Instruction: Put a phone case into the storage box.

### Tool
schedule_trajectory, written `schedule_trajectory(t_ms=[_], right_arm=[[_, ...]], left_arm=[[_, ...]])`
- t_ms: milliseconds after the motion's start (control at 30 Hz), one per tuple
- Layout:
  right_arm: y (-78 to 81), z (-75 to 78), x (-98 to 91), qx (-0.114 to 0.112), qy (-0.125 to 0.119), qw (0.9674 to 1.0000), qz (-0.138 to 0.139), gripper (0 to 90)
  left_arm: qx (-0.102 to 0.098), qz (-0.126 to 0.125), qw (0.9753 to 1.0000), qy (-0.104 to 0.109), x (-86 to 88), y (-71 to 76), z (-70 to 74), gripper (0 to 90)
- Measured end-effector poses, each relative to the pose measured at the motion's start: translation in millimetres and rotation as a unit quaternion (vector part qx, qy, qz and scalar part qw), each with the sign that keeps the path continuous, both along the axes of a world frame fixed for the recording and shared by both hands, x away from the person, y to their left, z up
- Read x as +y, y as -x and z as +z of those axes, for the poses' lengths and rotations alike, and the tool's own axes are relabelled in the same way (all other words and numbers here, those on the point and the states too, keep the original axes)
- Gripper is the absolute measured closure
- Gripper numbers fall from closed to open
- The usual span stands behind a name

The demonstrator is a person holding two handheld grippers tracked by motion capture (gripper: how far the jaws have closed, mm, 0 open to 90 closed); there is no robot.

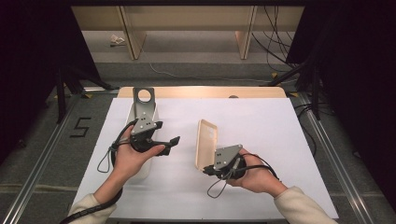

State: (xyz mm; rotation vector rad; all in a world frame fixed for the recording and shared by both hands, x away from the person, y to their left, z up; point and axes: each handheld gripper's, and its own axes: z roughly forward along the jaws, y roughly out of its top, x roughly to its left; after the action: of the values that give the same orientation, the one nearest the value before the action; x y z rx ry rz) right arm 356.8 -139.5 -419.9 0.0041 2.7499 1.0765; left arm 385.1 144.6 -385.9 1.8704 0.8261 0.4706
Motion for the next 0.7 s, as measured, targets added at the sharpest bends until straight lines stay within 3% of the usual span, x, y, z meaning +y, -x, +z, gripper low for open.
schedule_trajectory(t_ms=[700], right_arm=[[4.3, 0.1, 5.1, -0.001, 0.001, 1.0, 0.004, 88.2]], left_arm=[[0.013, -0.022, 0.9997, -0.007, -27.6, -12.5, 16.7, 18.3]])
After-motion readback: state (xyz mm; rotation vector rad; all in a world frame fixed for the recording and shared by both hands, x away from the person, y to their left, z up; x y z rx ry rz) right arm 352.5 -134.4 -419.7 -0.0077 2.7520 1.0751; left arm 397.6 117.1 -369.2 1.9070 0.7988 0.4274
